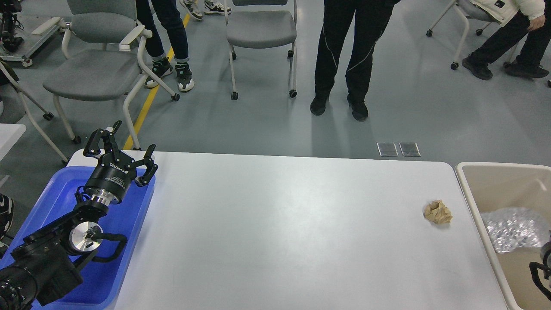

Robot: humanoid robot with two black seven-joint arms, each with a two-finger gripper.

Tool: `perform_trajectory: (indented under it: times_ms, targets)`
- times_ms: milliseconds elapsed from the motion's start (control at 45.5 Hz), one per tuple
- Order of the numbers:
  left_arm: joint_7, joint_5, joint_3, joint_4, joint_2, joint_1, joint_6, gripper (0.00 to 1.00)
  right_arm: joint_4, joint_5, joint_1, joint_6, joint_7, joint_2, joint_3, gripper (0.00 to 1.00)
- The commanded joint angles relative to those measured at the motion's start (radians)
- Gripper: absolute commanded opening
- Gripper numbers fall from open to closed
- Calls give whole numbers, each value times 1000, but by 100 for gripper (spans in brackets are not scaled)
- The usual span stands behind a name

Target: Tidy desktop

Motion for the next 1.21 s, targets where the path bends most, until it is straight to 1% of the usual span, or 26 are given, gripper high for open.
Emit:
perform_trajectory:
  times_ms: [0,176,242,329,439,615,790,944,988,1120,1186]
  targets:
    - [0,0,0,0,0,0,0,98,0,1,1,18,-1,-2,13,100]
    - [1,0,0,0,0,0,0,98,0,1,3,21,-1,-6,19,100]
    - [0,0,0,0,0,0,0,98,0,2,6,38,-1,-7,22,100]
    - [0,0,0,0,0,0,0,98,0,4,10,79,-1,-22,59,100]
    - [0,0,0,0,0,1,0,98,1,4,9,150,-1,-52,157,100]
    - [0,0,0,0,0,0,0,98,10,13,9,313,-1,-102,344,100]
    - [0,-2,0,0,0,0,0,98,15,22,10,342,14,-130,406,100]
    - [0,0,0,0,0,1,0,98,102,22,-8,359,49,-176,553,100]
    - [0,0,0,0,0,0,0,98,134,22,-16,371,53,-188,590,100]
    - [0,0,0,0,0,0,0,98,234,22,-60,441,59,-234,656,100]
    - [0,0,0,0,0,0,0,98,283,22,-79,474,80,-251,685,100]
